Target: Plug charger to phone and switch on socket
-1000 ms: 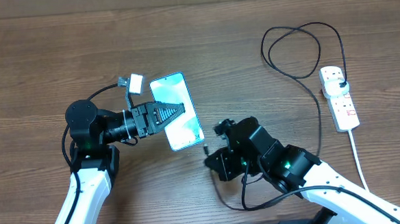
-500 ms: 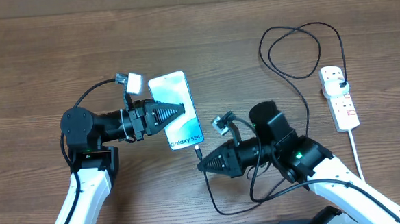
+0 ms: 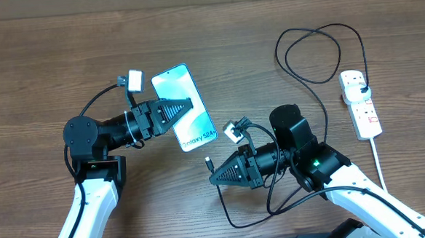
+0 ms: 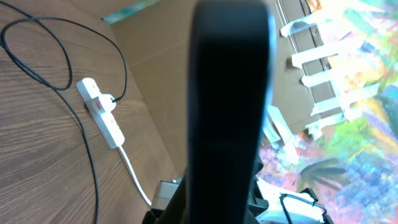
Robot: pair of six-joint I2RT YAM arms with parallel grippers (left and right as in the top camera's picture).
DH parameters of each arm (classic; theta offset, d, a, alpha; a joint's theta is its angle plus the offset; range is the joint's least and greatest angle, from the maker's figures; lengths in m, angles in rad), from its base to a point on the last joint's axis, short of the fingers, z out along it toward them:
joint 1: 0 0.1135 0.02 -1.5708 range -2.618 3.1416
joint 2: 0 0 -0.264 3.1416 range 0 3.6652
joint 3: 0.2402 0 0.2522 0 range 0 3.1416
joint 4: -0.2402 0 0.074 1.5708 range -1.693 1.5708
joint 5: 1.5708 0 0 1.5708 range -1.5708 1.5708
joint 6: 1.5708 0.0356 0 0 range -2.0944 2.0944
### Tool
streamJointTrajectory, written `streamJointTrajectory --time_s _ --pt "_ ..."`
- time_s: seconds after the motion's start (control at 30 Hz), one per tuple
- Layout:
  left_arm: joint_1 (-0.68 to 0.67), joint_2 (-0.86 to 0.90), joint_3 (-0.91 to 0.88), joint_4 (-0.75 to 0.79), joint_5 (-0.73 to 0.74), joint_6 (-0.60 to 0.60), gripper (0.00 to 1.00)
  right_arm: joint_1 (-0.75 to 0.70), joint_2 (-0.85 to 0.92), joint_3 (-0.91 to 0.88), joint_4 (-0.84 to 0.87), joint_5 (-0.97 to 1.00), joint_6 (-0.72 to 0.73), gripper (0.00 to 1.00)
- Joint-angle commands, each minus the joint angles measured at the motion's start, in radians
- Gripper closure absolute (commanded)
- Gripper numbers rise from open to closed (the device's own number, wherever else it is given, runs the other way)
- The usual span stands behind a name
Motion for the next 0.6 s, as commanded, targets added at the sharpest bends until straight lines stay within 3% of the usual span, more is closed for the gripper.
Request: streamJointTrajectory --time_s 0.0,0.57 --pt "-0.005 -0.006 0.006 0.005 -0.005 -0.017 0.96 -0.003 0.002 -0.007 0.016 -0.043 -0.013 0.96" --pt "-0.007 -0.006 0.005 -0.002 0.08 0.026 0.96 -0.014 0.002 -0.005 0.08 -0.005 -0.01 0.96"
